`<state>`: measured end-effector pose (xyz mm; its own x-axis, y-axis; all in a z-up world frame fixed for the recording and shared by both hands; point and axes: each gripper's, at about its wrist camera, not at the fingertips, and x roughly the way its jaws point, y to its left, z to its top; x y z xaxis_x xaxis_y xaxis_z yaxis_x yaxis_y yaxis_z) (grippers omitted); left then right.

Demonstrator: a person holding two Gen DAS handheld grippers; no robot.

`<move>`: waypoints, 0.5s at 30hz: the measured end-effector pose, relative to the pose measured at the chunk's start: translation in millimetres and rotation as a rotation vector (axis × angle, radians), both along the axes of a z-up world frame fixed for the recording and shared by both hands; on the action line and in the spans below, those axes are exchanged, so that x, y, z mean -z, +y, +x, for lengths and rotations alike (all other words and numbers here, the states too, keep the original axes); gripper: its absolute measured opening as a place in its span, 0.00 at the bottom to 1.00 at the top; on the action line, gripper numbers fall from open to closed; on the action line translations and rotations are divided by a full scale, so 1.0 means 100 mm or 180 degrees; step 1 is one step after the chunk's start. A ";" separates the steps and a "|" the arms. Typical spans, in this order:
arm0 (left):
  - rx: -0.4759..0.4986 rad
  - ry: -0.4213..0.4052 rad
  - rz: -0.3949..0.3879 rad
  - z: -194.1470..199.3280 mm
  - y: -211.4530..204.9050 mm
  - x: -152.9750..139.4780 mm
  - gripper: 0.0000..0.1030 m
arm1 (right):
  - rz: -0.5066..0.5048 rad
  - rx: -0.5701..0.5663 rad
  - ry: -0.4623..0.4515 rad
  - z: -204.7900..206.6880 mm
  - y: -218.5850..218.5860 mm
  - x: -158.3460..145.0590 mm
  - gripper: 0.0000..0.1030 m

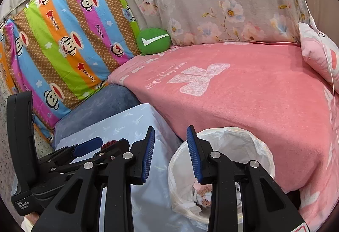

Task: Collect trash
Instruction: 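Move both tools back over the red scrunchie and pink ribbon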

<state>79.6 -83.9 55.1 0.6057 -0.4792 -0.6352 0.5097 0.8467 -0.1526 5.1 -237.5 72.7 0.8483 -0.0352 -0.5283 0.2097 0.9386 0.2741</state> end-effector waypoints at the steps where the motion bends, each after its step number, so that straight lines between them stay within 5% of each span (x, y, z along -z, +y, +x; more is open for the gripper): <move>1: -0.0014 0.0006 -0.0002 0.01 0.03 0.01 0.62 | -0.0002 -0.0013 0.0009 0.01 0.02 0.01 0.31; 15: -0.0374 0.0119 0.0005 0.17 0.60 0.17 0.62 | -0.0057 -0.0308 0.0191 0.23 0.49 0.18 0.35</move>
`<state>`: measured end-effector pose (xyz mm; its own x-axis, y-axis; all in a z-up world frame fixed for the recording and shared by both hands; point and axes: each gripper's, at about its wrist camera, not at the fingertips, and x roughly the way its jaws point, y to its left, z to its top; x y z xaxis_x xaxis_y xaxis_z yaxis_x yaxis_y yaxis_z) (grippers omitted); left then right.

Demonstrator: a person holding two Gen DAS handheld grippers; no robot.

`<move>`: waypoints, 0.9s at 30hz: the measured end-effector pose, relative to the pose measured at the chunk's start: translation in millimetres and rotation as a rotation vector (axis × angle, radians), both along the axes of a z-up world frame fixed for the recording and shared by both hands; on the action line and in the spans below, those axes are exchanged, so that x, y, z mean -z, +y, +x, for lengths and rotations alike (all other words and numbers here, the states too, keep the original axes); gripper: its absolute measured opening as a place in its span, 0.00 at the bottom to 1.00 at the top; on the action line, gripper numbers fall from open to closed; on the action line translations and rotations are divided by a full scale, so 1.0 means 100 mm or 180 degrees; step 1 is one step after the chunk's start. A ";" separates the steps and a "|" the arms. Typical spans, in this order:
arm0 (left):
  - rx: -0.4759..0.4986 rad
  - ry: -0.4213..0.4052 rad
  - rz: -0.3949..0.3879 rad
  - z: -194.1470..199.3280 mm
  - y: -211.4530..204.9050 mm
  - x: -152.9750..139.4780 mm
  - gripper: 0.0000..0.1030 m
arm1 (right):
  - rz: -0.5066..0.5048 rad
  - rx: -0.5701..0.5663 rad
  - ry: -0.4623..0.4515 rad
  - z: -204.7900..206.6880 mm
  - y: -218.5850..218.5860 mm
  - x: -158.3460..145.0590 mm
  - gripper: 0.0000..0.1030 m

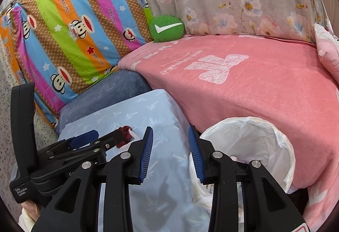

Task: Collect trash
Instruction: 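Move both tools back over the red scrunchie and pink ribbon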

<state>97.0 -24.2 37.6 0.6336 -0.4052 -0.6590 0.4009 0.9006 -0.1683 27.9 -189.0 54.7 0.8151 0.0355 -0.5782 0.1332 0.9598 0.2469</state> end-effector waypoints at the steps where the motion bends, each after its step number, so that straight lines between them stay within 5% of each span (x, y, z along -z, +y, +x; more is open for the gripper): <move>1: -0.0030 0.0010 0.0001 0.01 0.05 0.01 0.62 | -0.0004 -0.0020 0.0014 0.01 0.04 0.02 0.35; 27: -0.0865 0.0474 0.0037 0.60 1.25 0.68 0.76 | -0.0047 -0.0616 0.0639 0.85 1.22 0.97 0.46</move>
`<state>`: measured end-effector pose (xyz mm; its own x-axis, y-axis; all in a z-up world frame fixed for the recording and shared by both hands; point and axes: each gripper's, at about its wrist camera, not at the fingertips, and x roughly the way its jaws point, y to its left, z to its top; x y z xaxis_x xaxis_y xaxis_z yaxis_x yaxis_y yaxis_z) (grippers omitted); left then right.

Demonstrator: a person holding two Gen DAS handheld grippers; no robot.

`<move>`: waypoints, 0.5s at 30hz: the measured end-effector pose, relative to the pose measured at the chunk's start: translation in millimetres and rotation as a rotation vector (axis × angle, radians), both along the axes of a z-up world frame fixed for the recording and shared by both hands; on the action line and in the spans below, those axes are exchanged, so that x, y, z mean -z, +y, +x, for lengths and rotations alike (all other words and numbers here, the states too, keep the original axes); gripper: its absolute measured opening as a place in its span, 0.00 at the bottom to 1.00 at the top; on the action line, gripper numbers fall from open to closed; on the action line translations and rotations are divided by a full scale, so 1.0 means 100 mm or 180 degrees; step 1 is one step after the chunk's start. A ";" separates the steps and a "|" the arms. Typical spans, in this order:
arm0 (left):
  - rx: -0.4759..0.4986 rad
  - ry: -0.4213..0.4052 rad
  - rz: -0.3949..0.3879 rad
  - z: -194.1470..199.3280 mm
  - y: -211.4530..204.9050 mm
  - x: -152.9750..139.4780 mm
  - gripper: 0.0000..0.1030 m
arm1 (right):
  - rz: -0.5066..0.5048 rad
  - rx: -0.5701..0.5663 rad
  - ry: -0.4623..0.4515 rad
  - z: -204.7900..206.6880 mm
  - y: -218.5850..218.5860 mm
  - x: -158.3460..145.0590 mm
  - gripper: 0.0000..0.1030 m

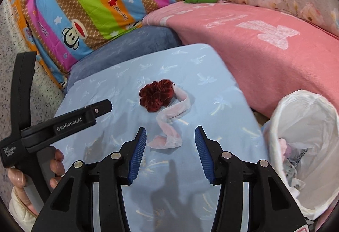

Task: Collect trash
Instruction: 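Move both tools back over the red scrunchie and pink ribbon, then grasp the dark red velvet scrunchie with the left tool while the right tool grasps the pink ribbon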

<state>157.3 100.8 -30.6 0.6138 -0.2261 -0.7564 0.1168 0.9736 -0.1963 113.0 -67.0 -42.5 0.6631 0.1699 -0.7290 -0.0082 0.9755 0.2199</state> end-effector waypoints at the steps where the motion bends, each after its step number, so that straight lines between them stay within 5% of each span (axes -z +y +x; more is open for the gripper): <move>1: -0.0011 0.0013 -0.0002 0.04 0.01 0.03 0.76 | 0.0004 -0.0006 0.0027 0.04 0.02 0.05 0.46; 15: 0.0054 0.0231 -0.0113 0.61 -0.15 0.34 0.76 | 0.0036 -0.0065 0.0281 0.63 0.20 0.51 0.46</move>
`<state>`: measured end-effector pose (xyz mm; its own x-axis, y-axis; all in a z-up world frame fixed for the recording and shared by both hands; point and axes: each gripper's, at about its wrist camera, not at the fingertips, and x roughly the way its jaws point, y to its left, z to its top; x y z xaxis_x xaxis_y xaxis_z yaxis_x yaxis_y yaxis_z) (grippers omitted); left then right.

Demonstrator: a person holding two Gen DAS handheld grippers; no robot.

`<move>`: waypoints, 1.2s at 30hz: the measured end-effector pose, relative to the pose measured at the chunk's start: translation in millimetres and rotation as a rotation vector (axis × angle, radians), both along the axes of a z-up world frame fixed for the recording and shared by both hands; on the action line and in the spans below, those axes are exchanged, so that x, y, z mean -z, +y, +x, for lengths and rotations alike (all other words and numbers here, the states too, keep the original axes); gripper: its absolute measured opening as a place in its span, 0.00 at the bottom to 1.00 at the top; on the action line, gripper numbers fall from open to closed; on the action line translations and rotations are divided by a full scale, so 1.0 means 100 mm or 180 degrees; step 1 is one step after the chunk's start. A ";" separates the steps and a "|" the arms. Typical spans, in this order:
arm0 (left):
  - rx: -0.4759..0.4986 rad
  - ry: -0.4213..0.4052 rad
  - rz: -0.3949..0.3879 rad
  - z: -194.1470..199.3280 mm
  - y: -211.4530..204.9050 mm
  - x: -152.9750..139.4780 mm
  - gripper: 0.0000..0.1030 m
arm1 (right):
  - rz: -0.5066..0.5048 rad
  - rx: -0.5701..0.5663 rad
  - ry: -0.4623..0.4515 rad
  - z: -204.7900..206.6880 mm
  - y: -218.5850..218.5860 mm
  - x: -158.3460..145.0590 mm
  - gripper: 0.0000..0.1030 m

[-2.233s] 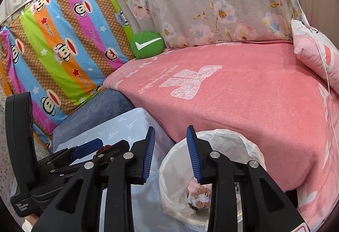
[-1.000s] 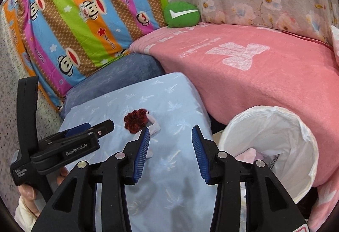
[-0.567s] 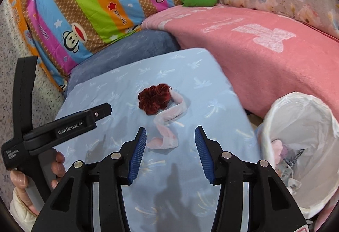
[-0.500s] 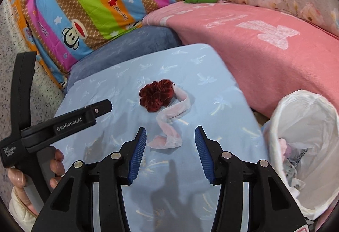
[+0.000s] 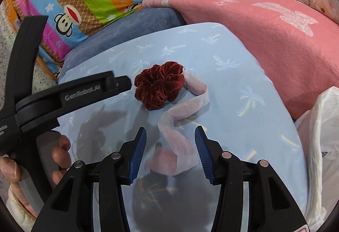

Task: Collect trash
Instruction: 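Grasp the dark red velvet scrunchie with the left tool while the right tool grasps the pink ribbon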

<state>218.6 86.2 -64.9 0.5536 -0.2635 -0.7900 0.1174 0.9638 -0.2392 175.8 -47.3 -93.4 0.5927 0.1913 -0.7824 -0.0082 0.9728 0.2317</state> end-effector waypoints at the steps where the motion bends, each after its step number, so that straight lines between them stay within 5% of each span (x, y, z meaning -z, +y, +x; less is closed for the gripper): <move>1: 0.0011 0.0009 -0.0007 0.03 -0.02 0.02 0.76 | 0.0009 0.0011 0.0007 0.02 -0.01 0.02 0.46; 5: 0.0056 0.0047 -0.0031 0.15 -0.10 0.11 0.74 | 0.0078 0.0042 0.0042 0.10 -0.05 0.09 0.41; 9: 0.0090 0.0069 0.0001 0.19 -0.14 0.19 0.61 | 0.0120 0.0044 0.0098 0.16 -0.06 0.17 0.24; 14: 0.0205 0.0047 -0.0030 0.17 -0.18 0.18 0.24 | 0.0146 0.0077 0.0099 0.16 -0.11 0.20 0.12; 17: 0.0229 0.0019 -0.0013 0.14 -0.23 0.14 0.17 | 0.0162 0.0083 0.0100 0.12 -0.15 0.21 0.11; 25: 0.0250 -0.0104 0.0034 0.00 -0.29 -0.08 0.15 | 0.0179 0.0157 -0.0089 -0.07 -0.27 -0.05 0.10; 36: 0.0306 -0.0445 0.0010 -0.34 -0.41 -0.65 0.15 | 0.0173 0.0273 -0.0549 -0.51 -0.57 -0.77 0.10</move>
